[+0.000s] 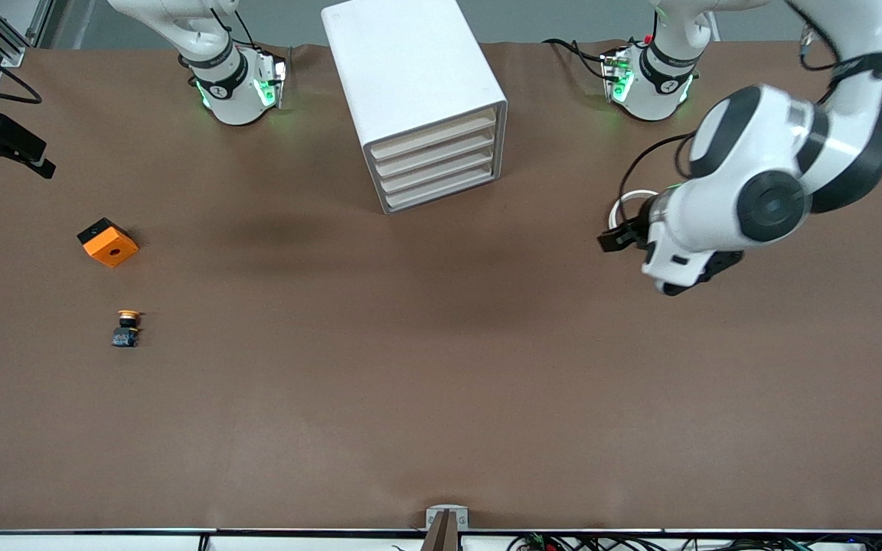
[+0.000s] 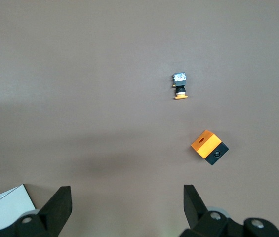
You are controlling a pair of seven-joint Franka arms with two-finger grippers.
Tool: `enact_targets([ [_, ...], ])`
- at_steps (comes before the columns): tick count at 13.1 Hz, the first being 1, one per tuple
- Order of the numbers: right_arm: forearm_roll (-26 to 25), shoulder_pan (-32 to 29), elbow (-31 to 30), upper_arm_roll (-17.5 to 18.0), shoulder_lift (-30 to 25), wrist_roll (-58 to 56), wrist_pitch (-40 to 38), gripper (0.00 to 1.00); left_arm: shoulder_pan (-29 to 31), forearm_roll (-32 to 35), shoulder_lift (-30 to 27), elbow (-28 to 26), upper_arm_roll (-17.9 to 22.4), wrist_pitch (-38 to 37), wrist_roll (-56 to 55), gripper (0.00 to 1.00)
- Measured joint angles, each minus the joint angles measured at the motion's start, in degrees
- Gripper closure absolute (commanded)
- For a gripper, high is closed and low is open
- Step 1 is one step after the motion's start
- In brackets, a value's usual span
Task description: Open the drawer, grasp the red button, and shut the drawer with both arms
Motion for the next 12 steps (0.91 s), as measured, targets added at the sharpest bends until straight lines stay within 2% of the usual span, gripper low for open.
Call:
enact_targets([
  [5,0.0,0.0,0.5,-0.2,0.0,0.1,0.0,0.0,-6.0,-4.5,8.7,0.1,0.0,0.1,-38.1,0.0],
  [7,0.1,0.0,0.5,-0.3,0.4,0.1,-0.1,0.0,-8.0,-9.5,11.9,0.2,-0.1,0.6,-52.8,0.0],
  [10,-0.1,0.6,0.4,-0.1,4.9,-0.2,0.3,0.0,-9.9,-15.6,15.5,0.2,-0.1,0.7,-64.6,0.0],
  [12,-0.2,1.2,0.8,-0.1,8.3,-0.2,0.8,0.0,-10.6,-22.2,18.2,0.2,-0.1,0.7,-70.0,0.0],
])
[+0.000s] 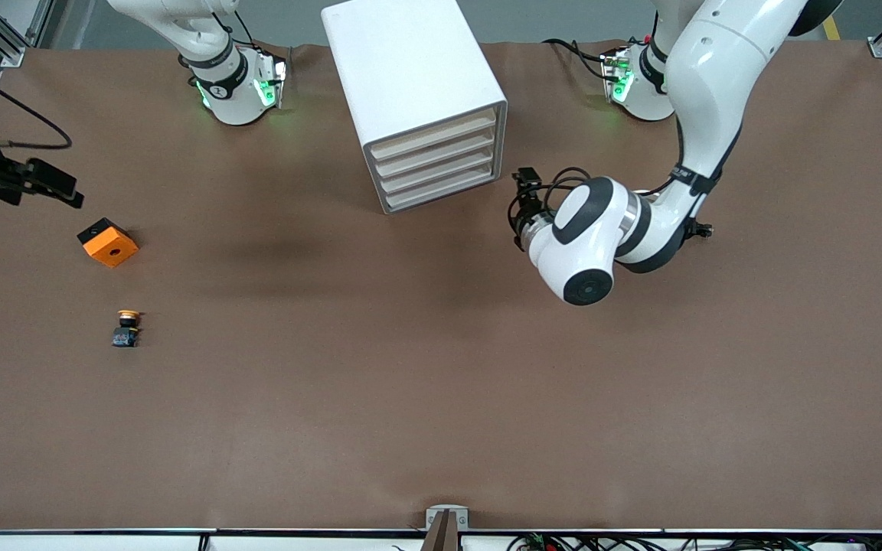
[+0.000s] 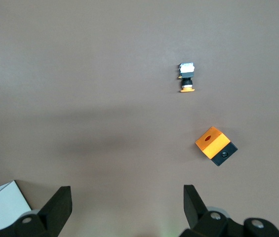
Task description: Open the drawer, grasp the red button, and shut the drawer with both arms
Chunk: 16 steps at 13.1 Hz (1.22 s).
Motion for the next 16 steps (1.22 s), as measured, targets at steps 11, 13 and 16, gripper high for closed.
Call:
enact_targets([
  [11,-0.9,-0.1,3.2,-0.7,6.4,0.0,0.0,0.0,-3.0,-22.2,7.5,0.3,0.0,-0.1,-4.7,0.17],
  [13,-0.9,-0.1,3.3,-0.7,6.4,0.0,-0.1,0.0,-3.9,-22.3,8.1,0.3,0.0,0.0,-5.2,0.17],
  [16,-0.9,0.0,3.3,-0.6,6.7,0.0,-0.3,0.0,-4.9,-22.3,9.4,0.3,0.1,0.0,-5.2,0.32],
])
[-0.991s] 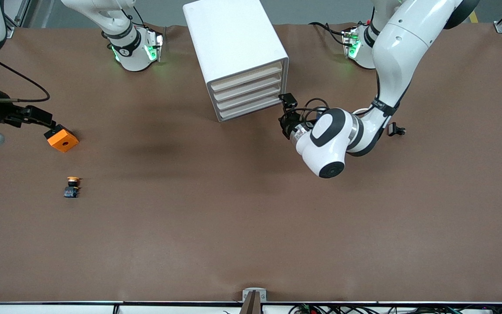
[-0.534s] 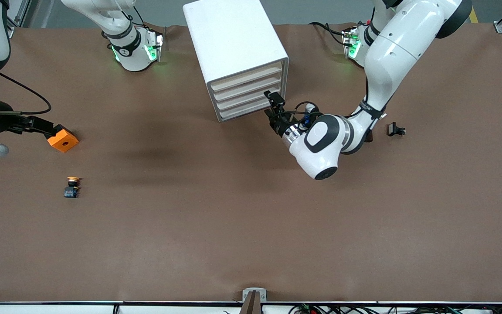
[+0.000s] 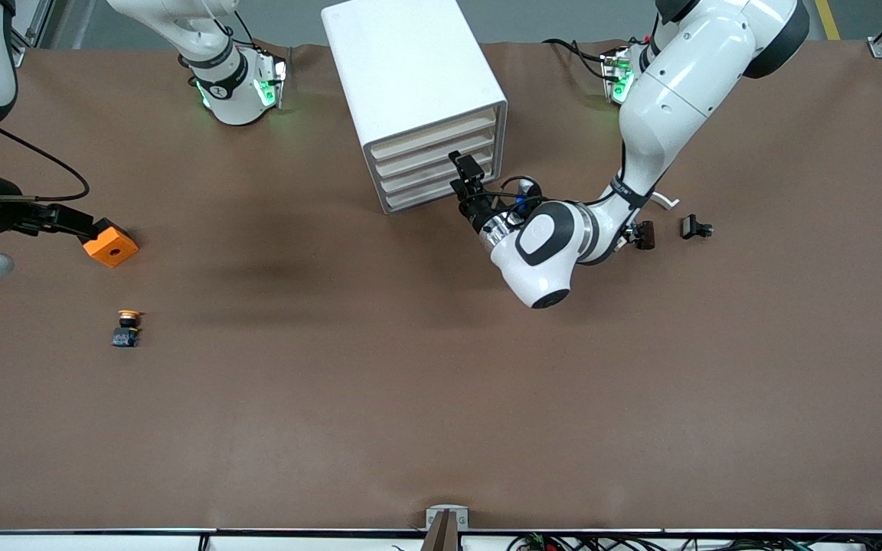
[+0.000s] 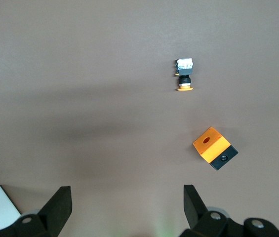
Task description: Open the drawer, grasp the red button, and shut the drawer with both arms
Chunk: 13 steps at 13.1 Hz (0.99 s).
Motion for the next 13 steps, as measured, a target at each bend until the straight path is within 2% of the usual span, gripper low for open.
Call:
enact_targets([
  [1,0.0,0.0,0.0,0.0,0.2,0.0,0.0,0.0,-0.6,0.0,0.3,0.0,0.0,0.0,0.0,0.33],
  [2,0.0,-0.1,0.0,-0.1,0.4,0.0,0.0,0.0,-1.2,0.0,0.6,0.0,0.0,0.0,0.0,0.39],
  [3,0.0,-0.1,0.0,-0.1,0.5,0.0,0.0,0.0,-1.8,0.0,0.8,0.0,0.1,0.0,0.0,0.52],
  [6,-0.3,-0.1,0.0,-0.2,0.7,0.0,0.0,0.0,-2.9,0.0,1.1,0.0,0.1,0.3,0.0,0.81],
  [7,-0.5,-0.1,0.0,-0.2,0.7,0.0,0.1,0.0,-3.0,0.0,1.2,0.0,0.2,0.3,0.0,0.97],
  [8,-0.6,-0.1,0.1,-0.2,0.7,0.0,0.1,0.0,-3.1,0.0,1.3,0.0,0.2,0.4,0.0,1.0],
  [13,-0.6,0.2,0.2,0.0,0.7,2.4,0.0,0.0,-3.1,-0.3,1.4,0.2,1.4,1.6,-0.6,1.0],
])
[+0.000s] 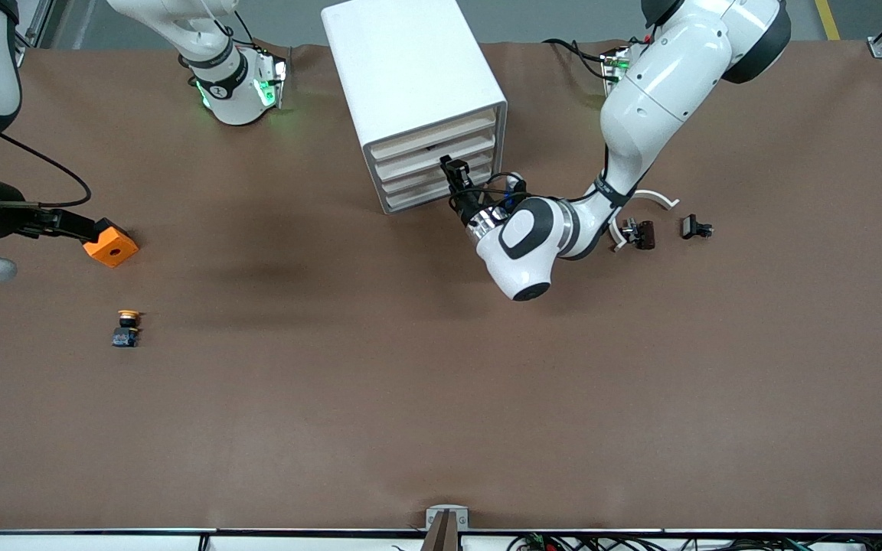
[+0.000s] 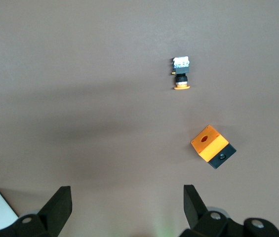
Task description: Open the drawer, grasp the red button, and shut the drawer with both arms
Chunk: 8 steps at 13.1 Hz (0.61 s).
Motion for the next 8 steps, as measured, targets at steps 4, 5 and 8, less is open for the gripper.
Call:
enact_targets([
  [4,0.5,3.6,0.0,0.7,0.0,8.7,-1.5,0.0,0.4,-0.4,-0.4,1.5,2.4,-0.1,0.0,1.0],
  [5,1.6,4.8,0.0,0.8,0.0,11.7,-1.9,0.0,0.5,-0.4,-0.5,2.2,3.3,-0.1,0.0,1.0],
  [8,4.8,9.4,0.1,1.0,0.0,24.3,-2.2,0.0,0.8,-0.5,-0.6,4.5,6.0,-0.2,0.0,1.0],
])
